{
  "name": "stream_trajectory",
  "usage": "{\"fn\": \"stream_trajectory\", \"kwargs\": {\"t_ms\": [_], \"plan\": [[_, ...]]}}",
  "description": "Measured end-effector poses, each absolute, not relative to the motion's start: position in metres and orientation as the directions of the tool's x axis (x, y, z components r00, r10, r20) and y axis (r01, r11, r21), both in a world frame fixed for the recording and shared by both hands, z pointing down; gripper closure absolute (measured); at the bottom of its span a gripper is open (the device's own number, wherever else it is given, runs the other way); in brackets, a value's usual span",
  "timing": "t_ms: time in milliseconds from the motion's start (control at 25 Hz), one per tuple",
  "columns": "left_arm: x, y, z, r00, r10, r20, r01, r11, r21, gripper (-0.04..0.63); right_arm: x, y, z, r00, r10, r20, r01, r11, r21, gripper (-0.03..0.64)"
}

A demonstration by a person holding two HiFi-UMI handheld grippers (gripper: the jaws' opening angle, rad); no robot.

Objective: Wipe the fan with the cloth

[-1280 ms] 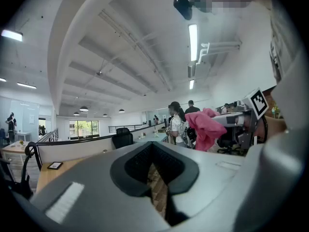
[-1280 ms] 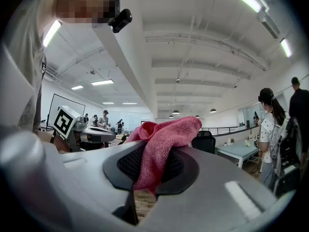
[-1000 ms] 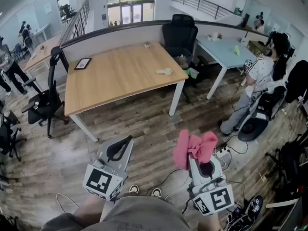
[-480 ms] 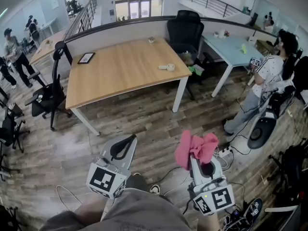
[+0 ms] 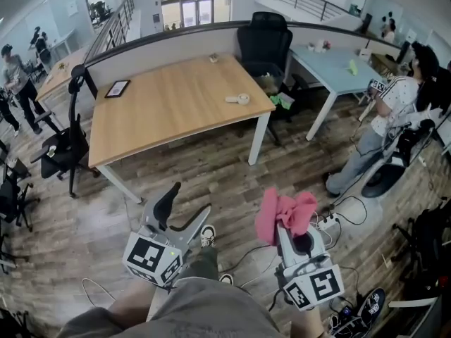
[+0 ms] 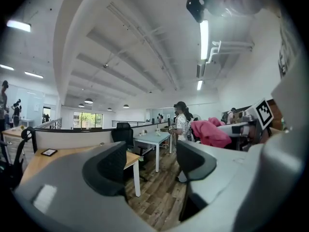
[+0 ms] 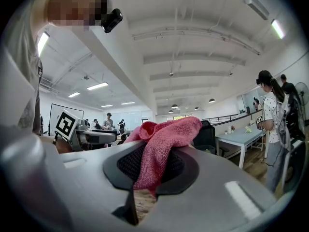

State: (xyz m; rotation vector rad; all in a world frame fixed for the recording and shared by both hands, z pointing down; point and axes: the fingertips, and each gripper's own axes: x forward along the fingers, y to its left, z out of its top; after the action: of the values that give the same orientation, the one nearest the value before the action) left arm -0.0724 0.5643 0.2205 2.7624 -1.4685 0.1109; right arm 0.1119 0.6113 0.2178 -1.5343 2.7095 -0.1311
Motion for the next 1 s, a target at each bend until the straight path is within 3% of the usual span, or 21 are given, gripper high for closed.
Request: {"fn": "stream_trajectory", "kwargs": {"t_ms": [560, 1000], "plan": [[-0.101, 0.409, 0.226, 0.570, -0.817, 0.085, -0.820, -0.572, -0.007, 0.278, 0.085, 0.449, 0.217, -0.506, -0.861, 0.053, -0.862, 0.504, -0.052, 0.555], [-0.130, 0.264, 0.248, 0.625, -0.760, 0.179, -0.769, -0.639, -0.030, 0.278, 0.045, 0.302, 0.229, -0.477, -0.872, 0.109, -0.879, 0.472, -0.064, 0.555]]}}
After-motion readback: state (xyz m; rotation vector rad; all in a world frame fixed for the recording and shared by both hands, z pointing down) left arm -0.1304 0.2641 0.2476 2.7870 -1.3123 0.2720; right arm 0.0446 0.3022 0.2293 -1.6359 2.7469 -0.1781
